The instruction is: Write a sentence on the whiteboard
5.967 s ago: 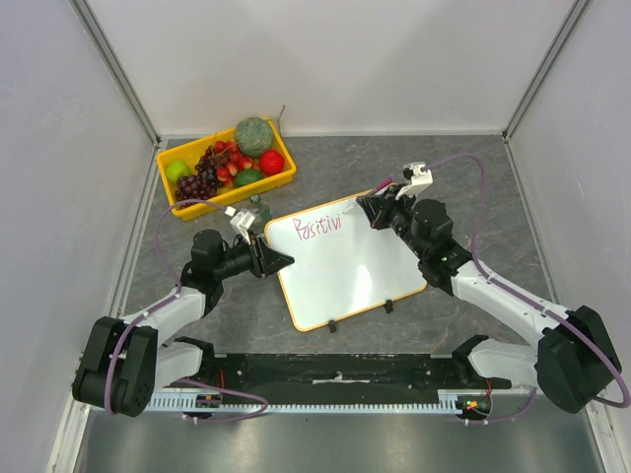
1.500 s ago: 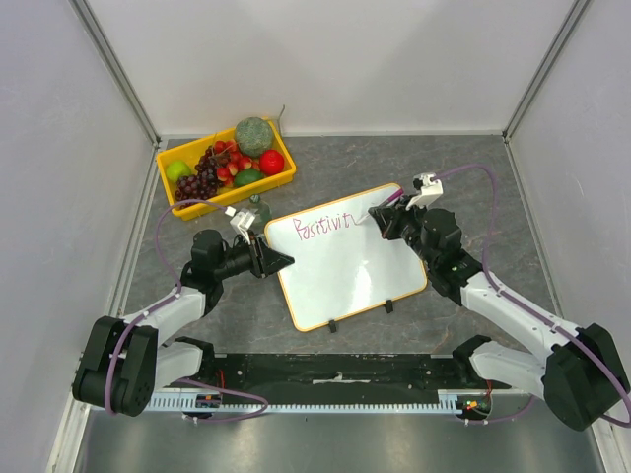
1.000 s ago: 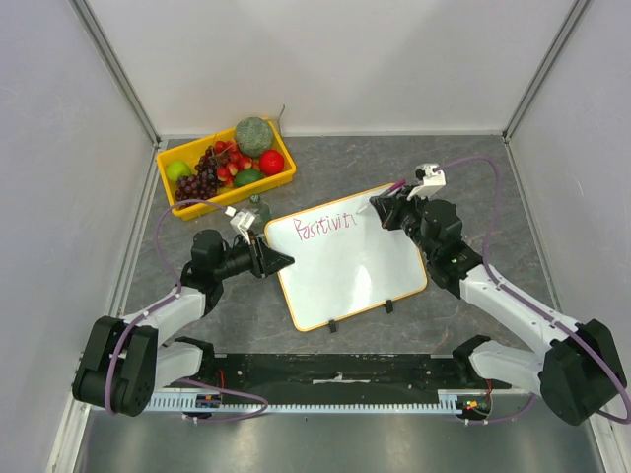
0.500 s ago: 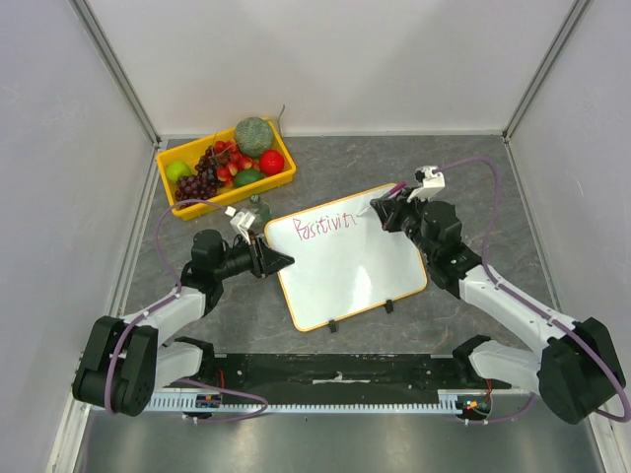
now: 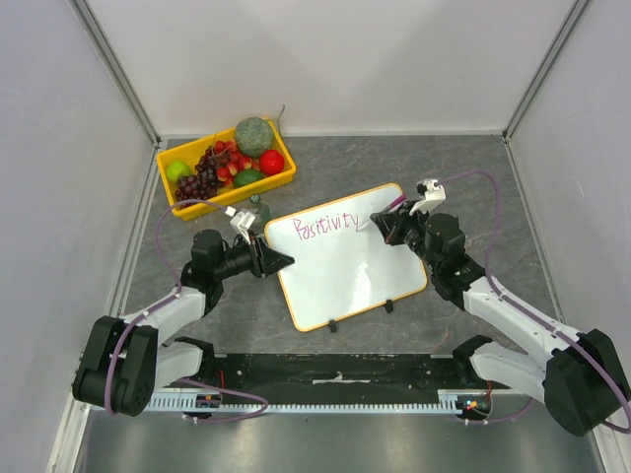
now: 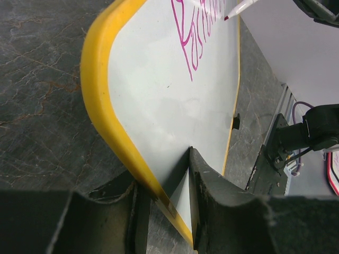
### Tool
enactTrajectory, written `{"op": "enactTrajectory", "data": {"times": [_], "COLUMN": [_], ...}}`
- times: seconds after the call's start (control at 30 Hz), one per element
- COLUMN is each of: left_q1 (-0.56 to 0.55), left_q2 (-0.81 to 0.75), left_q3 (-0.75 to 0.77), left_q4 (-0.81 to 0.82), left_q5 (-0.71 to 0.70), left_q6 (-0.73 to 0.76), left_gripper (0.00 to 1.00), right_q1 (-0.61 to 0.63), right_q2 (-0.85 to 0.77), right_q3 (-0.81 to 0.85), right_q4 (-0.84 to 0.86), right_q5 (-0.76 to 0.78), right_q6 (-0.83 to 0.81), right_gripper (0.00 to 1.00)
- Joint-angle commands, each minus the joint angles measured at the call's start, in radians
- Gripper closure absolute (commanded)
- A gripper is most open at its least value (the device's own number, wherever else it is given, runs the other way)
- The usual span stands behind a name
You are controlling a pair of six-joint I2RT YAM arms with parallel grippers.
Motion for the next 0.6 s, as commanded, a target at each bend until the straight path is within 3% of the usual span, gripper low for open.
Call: {"op": "enactTrajectory", "data": {"times": [0.0,0.57], "left_q1": [-0.014,-0.014], "left_q2": [0.017,0.014], "left_q3": [0.006,0.004], "left_q4": [-0.026,-0.028], "left_q5": [-0.009,-0.009], "left_q6": [0.077,0.077], "left_gripper": [0.98,0.98], "right_q1": [-0.006,-0.033], "right_q2": [-0.016,-0.096], "right_q3": [-0.041,0.062], "right_q4": [-0.007,0.007], "right_q5": [-0.036,-0.137], "right_q6": [0.015,0.074], "right_gripper": [1.0,1.0]}}
